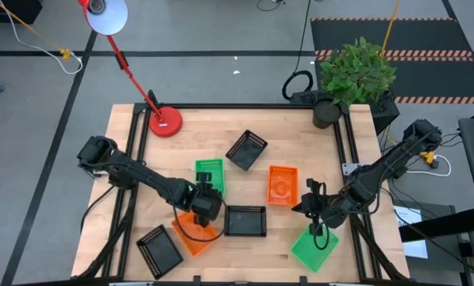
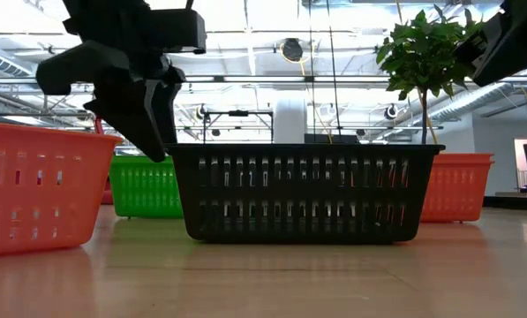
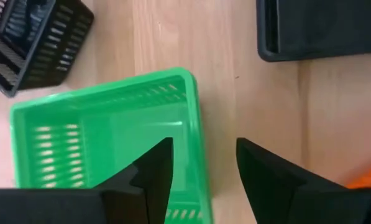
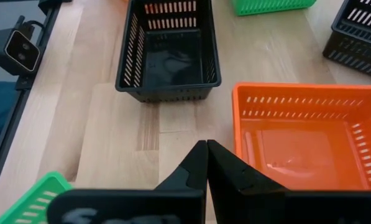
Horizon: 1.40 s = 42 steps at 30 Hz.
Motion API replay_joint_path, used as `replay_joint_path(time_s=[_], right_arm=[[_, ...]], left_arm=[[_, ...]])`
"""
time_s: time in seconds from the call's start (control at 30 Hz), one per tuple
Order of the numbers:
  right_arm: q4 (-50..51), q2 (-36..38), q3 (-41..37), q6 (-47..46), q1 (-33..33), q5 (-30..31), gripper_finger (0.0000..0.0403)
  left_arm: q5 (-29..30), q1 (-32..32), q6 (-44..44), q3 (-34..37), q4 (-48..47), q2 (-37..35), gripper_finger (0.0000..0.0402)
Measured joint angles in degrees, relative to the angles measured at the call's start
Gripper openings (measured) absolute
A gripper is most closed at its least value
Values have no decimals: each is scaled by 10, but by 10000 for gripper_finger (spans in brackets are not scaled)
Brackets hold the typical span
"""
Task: Stack baskets by color
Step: Stack the top green bin on top of the middle green bin
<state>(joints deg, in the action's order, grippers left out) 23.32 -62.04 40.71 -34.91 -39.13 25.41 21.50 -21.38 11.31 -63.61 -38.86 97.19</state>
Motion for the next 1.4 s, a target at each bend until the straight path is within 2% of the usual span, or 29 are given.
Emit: replay_joint_path(time_s=[0.23,0.6,1.07,1.4], right_arm=[[-8,0,0,0,0,0,0],[-15,0,0,0,0,0,0],[-15,0,0,0,0,0,0],[-17,0,0,0,0,0,0]], left_arm=[[-44,32,-53,3,19,0,153],[-84,36,-100,3,39,0,116],[-78,23,-112,3,31,0,98],[-73,21,-69,3,29,-5,98]])
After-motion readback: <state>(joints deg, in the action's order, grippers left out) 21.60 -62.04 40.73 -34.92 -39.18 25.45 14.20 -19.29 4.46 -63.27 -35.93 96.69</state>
